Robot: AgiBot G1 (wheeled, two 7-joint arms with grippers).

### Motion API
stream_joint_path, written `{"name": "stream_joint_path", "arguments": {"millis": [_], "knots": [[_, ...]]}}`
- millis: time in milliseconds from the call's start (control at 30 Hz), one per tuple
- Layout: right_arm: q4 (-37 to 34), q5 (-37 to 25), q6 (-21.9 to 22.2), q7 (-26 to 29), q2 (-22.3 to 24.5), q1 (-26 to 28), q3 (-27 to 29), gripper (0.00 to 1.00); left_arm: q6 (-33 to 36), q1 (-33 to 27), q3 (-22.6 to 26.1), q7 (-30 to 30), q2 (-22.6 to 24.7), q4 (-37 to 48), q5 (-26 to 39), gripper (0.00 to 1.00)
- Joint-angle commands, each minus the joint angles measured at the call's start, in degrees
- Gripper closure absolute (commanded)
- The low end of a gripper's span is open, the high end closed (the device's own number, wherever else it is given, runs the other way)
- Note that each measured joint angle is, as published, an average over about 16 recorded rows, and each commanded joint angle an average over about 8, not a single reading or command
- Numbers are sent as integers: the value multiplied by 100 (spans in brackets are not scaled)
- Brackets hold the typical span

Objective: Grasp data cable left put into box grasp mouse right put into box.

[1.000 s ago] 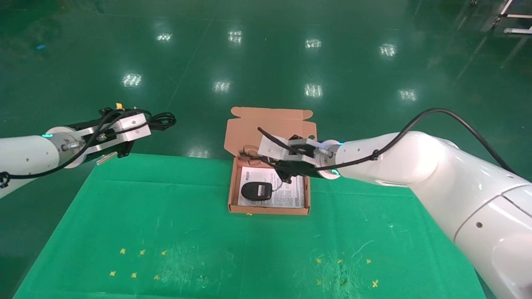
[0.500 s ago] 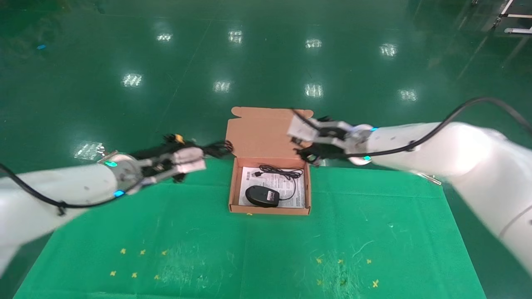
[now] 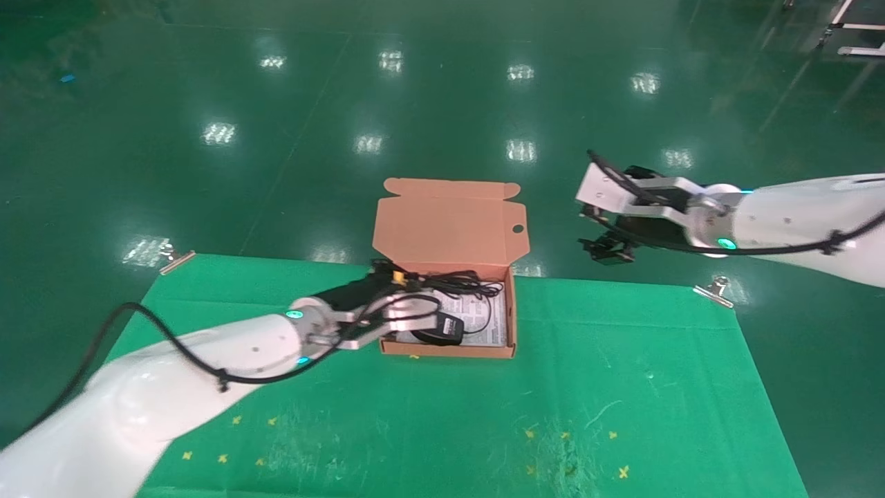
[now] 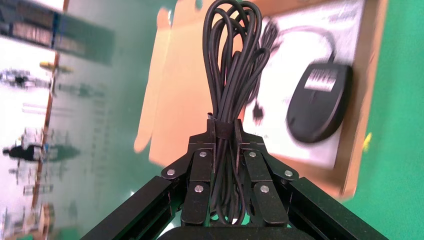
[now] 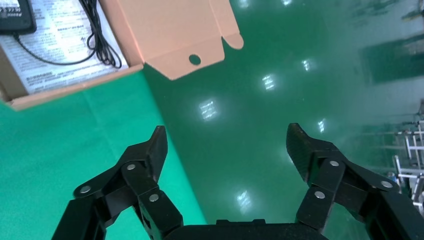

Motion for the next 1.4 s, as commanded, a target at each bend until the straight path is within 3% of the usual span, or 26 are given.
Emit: {"name": "stream_joint_path", "arguments": {"millis": [33, 133, 267, 400, 833, 1133, 1400], "knots": [[387, -244, -109, 390, 275, 52, -58, 0, -105, -9, 68, 308, 188, 197, -206, 100], [894, -676, -266, 1020, 476, 88, -90, 0, -182, -41, 129, 688, 331, 387, -543, 100], [1338, -1098, -401, 1553, 615, 105, -112, 0, -269, -66, 195, 1010, 414, 536, -874, 50], [1479, -1238, -451, 1685, 659, 106, -122, 0, -315, -81, 227, 1093, 437, 601, -990, 0], [1386, -1179, -404, 1621, 627, 117, -106, 0, -301, -97, 193, 993, 369, 543, -962, 0], [1401, -1520, -191, 1344, 655, 508, -18, 0, -615, -537, 48, 631, 347, 536, -1020, 0], [1467, -1413, -450, 1034, 686, 552, 131, 0, -469, -612, -42, 496, 203, 492, -1271, 0]]}}
